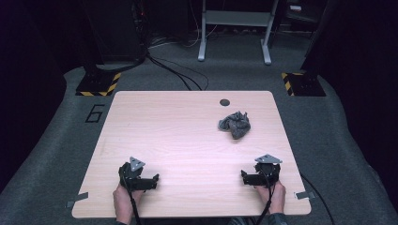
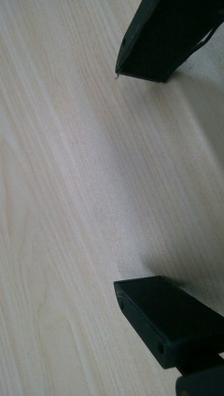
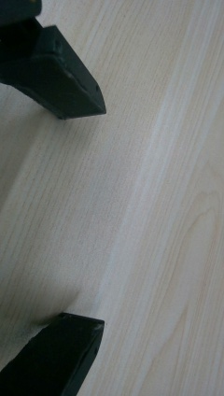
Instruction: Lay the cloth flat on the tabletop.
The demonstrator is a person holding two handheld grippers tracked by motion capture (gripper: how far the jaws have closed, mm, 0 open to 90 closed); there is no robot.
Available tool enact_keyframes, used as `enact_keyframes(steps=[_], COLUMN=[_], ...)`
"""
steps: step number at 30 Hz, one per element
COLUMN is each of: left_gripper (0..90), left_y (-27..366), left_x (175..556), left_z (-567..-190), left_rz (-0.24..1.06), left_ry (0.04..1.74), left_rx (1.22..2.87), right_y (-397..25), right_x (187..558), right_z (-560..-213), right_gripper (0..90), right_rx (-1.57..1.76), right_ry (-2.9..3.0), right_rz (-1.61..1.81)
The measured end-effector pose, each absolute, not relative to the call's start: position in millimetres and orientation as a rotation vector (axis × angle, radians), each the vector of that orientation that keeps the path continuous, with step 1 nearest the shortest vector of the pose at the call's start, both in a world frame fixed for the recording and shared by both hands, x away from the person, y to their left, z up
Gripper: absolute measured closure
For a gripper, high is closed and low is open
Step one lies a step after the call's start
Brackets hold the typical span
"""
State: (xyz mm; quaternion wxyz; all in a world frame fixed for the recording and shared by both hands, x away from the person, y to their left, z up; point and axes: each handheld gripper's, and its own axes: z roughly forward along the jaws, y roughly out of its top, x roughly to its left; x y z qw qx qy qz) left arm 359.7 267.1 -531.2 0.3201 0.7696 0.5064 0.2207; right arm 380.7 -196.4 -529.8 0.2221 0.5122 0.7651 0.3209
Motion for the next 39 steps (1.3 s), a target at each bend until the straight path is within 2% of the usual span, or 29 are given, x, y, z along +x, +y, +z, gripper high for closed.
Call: enact_keyframes(steps=[14, 23, 39], left_gripper=[0.1, 0.3, 0.3], left_y=[267, 266, 266], left_x=[360, 360, 360], left_z=[-531, -531, -531], left_rz=[0.588, 0.579, 0.575], left_ry=[1.342, 1.348, 1.353], left_rx=[2.020, 2.012, 2.007], right_y=[-197, -198, -198], right_x=[381, 384, 418], right_z=[-530, -526, -491], right_gripper=[2.0, 0.0, 0.3], right_rx=[1.419, 1.436, 1.384], right_ry=[2.114, 2.138, 2.152], right_rz=[0.899, 0.908, 0.935])
